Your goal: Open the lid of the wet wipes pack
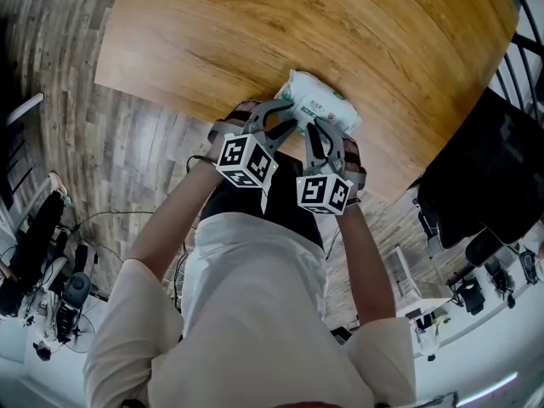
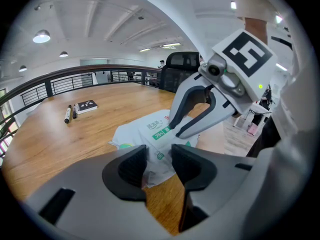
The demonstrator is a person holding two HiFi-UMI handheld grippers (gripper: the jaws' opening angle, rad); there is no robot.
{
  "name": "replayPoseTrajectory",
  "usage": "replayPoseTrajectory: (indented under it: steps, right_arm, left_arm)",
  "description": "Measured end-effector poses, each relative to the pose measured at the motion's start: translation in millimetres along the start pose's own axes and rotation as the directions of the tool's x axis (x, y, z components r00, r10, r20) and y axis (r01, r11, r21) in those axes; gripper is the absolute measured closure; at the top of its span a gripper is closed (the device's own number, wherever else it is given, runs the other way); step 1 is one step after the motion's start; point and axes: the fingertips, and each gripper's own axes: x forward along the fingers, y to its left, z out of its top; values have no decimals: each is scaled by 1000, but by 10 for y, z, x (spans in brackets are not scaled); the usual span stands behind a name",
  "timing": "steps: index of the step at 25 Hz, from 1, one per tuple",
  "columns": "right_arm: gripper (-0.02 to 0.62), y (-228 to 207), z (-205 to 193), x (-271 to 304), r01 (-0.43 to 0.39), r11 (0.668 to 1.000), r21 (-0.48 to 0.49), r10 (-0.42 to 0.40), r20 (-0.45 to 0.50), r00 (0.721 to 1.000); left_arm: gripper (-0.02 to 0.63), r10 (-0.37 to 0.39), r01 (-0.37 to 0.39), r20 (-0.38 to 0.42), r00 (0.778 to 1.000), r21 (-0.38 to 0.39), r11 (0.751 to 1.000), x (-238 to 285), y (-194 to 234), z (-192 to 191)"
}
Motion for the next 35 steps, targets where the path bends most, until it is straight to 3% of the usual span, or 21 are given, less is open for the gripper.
replayPoseTrajectory:
  steps: [6,13,27,28,31,35]
  right_arm:
    - [529,-4,-8,6,46,993,-108,-48,-16,999]
    - [495,-69,64,-115,78,990,-116,-78,3,997]
    - [499,-155,144,-235,74,997,13,-74,39,996]
    - [499,-178,165,-264,87,996,23,-88,52,995]
    - [578,-375,262,-409,168,984,59,-173,84,981]
    - [578,-689,273,-425,215,973,85,-221,73,973]
  left_arm:
    - [454,3,-3,-6,1000,4,1000,9,-5,-2]
    - [456,3,-2,-35,999,27,1000,9,-13,0]
    - [460,10,-9,-56,998,13,1000,11,7,6]
    - [460,10,-9,-57,998,16,1000,13,1,6]
    - [460,13,-11,-61,998,29,1000,19,-28,5]
    - [460,14,-12,-60,998,27,1000,9,-23,-15]
